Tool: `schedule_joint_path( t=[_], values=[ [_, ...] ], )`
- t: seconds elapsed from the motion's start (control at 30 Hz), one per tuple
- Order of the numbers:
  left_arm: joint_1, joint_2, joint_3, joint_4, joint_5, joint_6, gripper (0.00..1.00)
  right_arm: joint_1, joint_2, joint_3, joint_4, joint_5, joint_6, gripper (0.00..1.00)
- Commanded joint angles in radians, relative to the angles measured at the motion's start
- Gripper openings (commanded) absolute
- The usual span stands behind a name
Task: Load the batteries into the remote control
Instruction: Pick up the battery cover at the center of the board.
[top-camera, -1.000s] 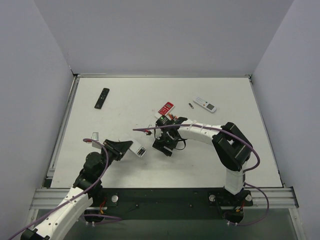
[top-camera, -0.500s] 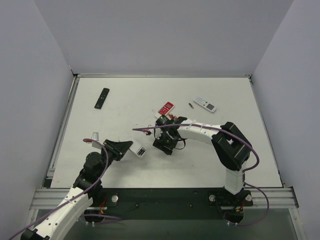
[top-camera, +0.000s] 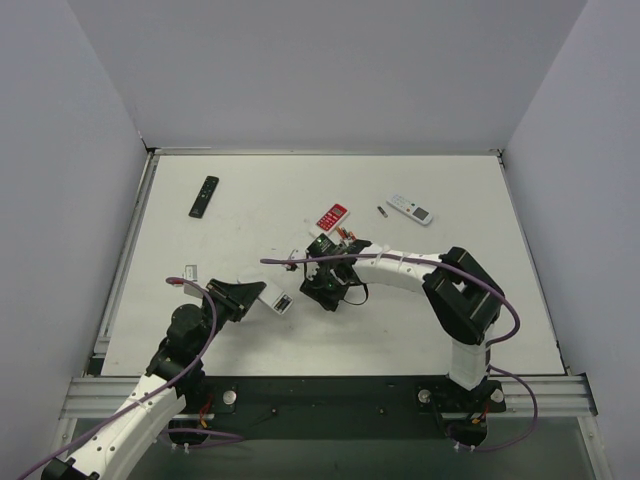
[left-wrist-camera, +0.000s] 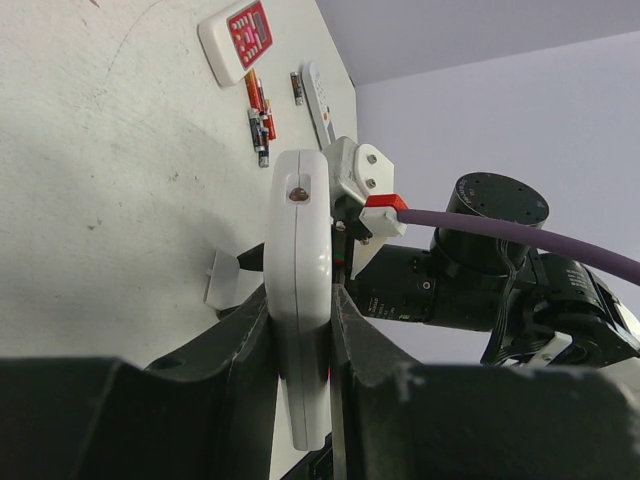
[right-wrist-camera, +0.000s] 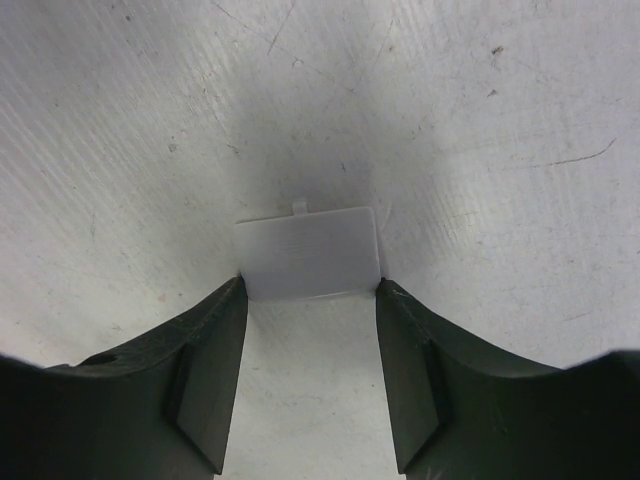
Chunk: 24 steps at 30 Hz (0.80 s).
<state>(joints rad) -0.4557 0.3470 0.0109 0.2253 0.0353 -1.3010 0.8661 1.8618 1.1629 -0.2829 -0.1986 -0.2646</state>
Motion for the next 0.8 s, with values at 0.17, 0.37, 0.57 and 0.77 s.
schedule_joint_path(
  t=[0.17,0.37,0.57,0.77],
  values=[
    [0.002,-0.011,-0.127,0.002,-0.003,-0.017,0.0,0.016,-0.059,-0.086,0.027,0.004,0.059,0.26],
    [0.002,-0.013,-0.127,-0.001,-0.017,-0.032,0.0,0.019,-0.139,-0.106,0.034,0.008,0.114,0.16],
    [0.002,-0.031,-0.127,-0.003,-0.028,-0.044,0.0,0.031,-0.249,-0.109,0.019,0.043,0.205,0.13],
    [0.002,-0.066,-0.126,-0.001,-0.072,-0.089,0.0,0.066,-0.355,-0.045,-0.059,0.102,0.298,0.11]
  ],
)
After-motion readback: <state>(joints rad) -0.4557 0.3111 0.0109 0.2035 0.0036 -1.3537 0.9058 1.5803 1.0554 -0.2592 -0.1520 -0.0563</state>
